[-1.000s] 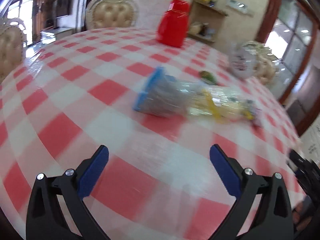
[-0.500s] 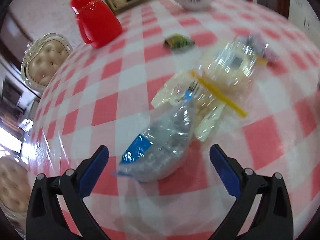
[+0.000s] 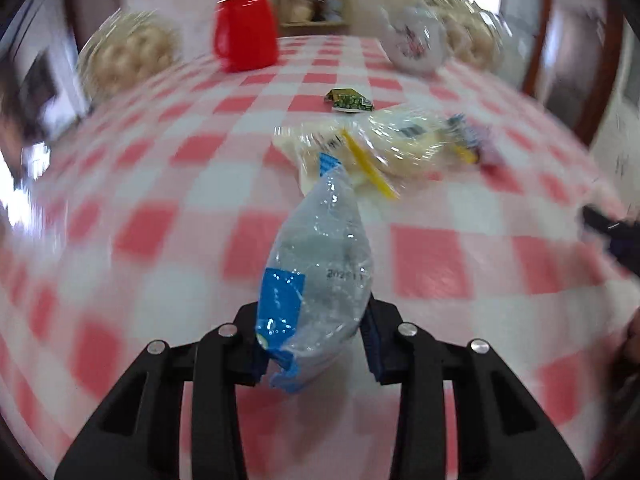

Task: Organize snacks
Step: 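Grasp the blue-edged clear bag with the left tool, then lift the blue-edged bag with left tool while right tool carries the pastry pack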

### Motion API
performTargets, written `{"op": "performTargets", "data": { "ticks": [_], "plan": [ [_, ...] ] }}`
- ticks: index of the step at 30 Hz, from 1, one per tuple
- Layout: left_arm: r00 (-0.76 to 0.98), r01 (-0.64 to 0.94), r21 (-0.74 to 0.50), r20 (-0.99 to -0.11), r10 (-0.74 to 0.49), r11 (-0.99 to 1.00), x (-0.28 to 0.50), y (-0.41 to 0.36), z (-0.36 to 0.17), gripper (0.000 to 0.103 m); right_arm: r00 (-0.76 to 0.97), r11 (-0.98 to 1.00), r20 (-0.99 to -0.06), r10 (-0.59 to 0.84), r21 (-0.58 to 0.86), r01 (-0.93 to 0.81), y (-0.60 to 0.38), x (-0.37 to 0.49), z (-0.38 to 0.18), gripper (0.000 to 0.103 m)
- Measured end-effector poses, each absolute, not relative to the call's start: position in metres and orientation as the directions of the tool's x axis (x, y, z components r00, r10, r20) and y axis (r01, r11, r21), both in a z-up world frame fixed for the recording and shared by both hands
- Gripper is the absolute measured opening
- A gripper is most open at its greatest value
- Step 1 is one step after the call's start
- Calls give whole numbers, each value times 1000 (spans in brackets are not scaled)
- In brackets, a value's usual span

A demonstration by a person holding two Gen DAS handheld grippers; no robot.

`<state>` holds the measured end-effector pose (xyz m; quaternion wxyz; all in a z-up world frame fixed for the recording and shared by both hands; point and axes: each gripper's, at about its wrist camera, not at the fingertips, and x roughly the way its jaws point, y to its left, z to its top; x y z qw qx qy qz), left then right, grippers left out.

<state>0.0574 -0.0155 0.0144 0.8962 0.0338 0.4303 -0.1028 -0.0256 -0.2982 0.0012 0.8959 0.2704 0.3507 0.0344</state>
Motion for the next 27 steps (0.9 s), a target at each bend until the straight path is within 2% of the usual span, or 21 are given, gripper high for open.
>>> {"op": "performTargets", "data": {
  "ticks": [5, 12, 22, 27],
  "plan": [
    [678, 173, -92, -711, -187, 981, 18, -21, 20, 38, 753, 853, -606, 257, 509, 118, -297, -26, 2, 53],
    [656, 155, -199, -712, -251, 968, 27, -6, 16, 37, 752, 870, -604, 265, 486, 84, -292, -24, 4, 53],
    [706, 164, -149, -673, -222, 975, 25, -13, 25, 37, 760, 881, -601, 249, 467, 81, -285, -21, 4, 53],
    [694, 119, -157, -693, -195, 980, 16, -9, 25, 37, 722, 888, -634, 277, 457, 59, -254, -35, 6, 53]
  ]
}}
